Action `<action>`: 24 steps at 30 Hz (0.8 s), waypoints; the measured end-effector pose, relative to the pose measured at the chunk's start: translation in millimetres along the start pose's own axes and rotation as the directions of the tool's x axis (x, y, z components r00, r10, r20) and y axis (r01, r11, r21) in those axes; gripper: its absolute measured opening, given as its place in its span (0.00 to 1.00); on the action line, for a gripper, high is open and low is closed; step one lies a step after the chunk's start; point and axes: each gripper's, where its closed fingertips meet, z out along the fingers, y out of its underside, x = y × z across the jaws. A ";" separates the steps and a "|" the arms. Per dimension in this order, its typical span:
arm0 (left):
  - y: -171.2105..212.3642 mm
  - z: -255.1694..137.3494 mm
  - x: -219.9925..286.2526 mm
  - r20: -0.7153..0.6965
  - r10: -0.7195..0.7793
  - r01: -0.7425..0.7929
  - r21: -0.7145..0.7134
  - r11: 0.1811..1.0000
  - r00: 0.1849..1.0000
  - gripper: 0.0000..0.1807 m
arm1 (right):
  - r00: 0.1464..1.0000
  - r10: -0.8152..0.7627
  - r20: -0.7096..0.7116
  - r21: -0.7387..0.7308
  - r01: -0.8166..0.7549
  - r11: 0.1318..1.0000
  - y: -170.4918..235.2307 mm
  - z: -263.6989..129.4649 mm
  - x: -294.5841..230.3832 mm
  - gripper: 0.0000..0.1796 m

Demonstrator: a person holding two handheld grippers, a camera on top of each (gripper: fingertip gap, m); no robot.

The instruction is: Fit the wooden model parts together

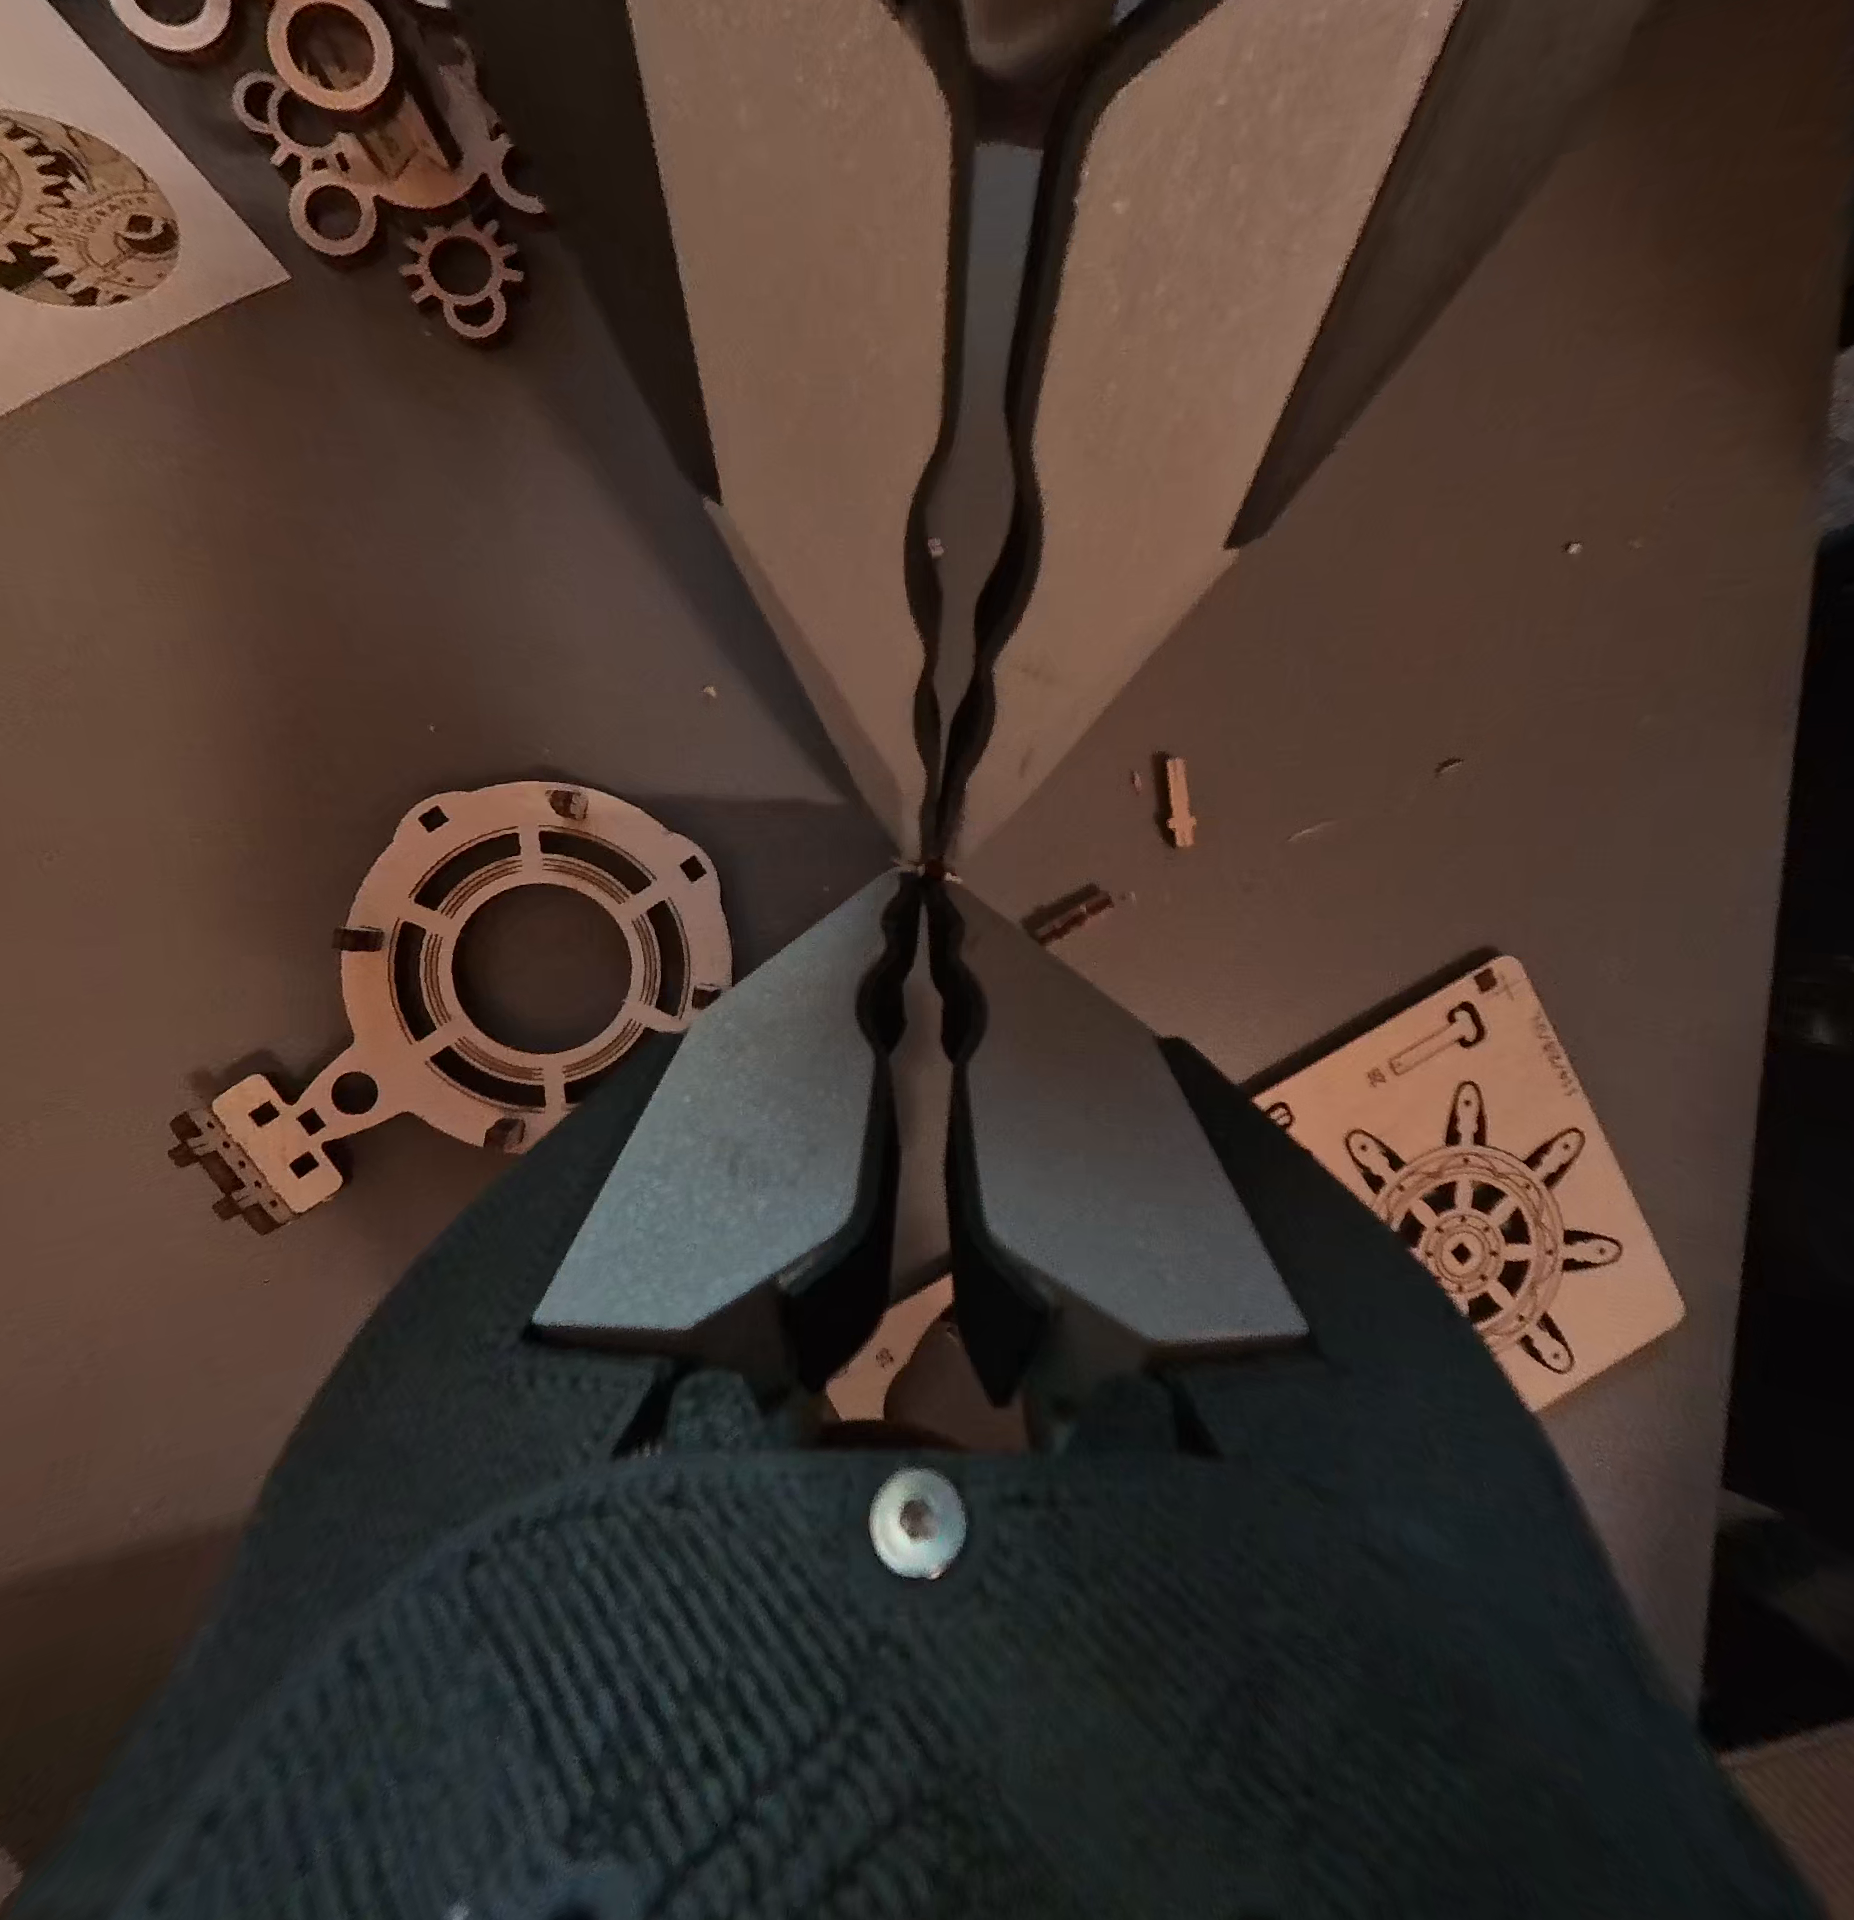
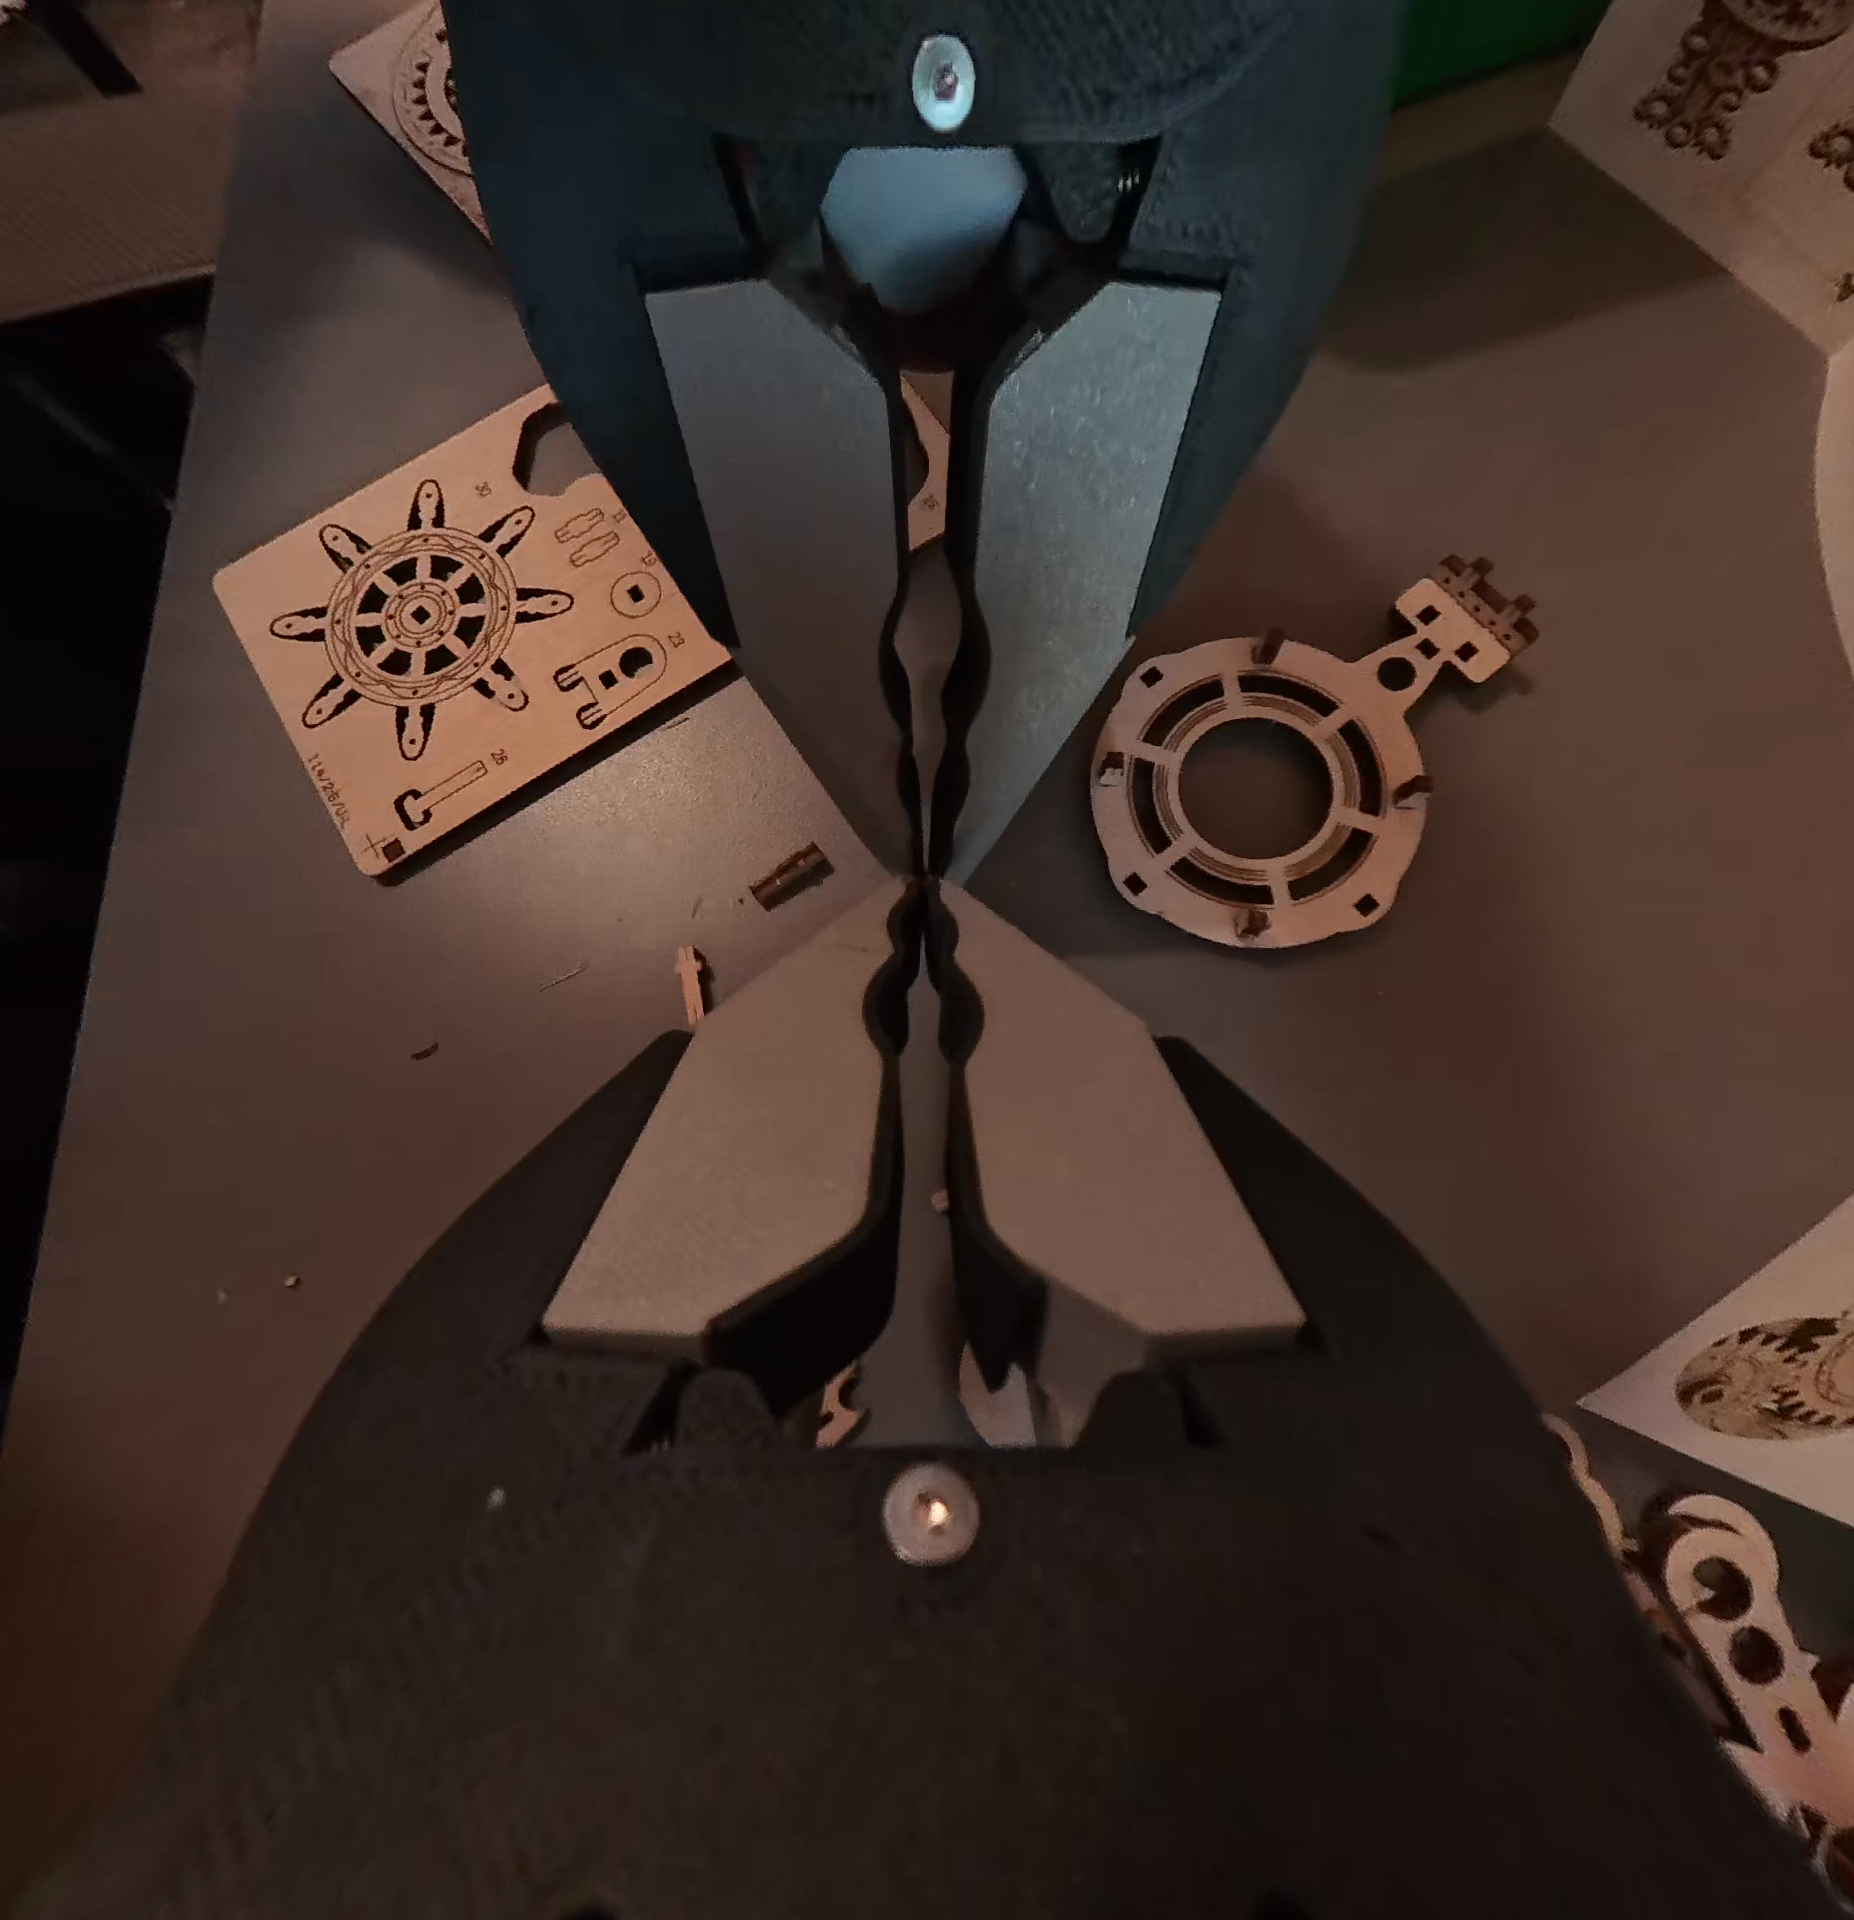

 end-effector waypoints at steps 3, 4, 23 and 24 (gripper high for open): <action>0.0 0.0 -0.1 0.007 0.009 -0.009 -0.012 1.000 1.000 0.00 | 1.000 -0.001 -0.012 -0.021 0.001 1.000 0.2 0.0 0.0 0.00; 0.1 0.0 -0.2 0.009 0.013 -0.012 -0.015 1.000 1.000 0.00 | 1.000 -0.005 -0.019 -0.028 0.004 1.000 0.3 0.0 0.0 0.00; -0.3 0.3 -0.7 -0.007 -0.016 0.016 -0.023 1.000 1.000 0.00 | 0.997 0.039 -0.064 -0.094 -0.045 0.995 2.3 0.4 1.1 0.00; 0.1 0.2 -0.7 0.008 0.007 -0.006 -0.043 0.999 1.000 0.00 | 0.996 0.082 -0.044 -0.065 -0.084 0.994 2.3 0.6 0.6 0.00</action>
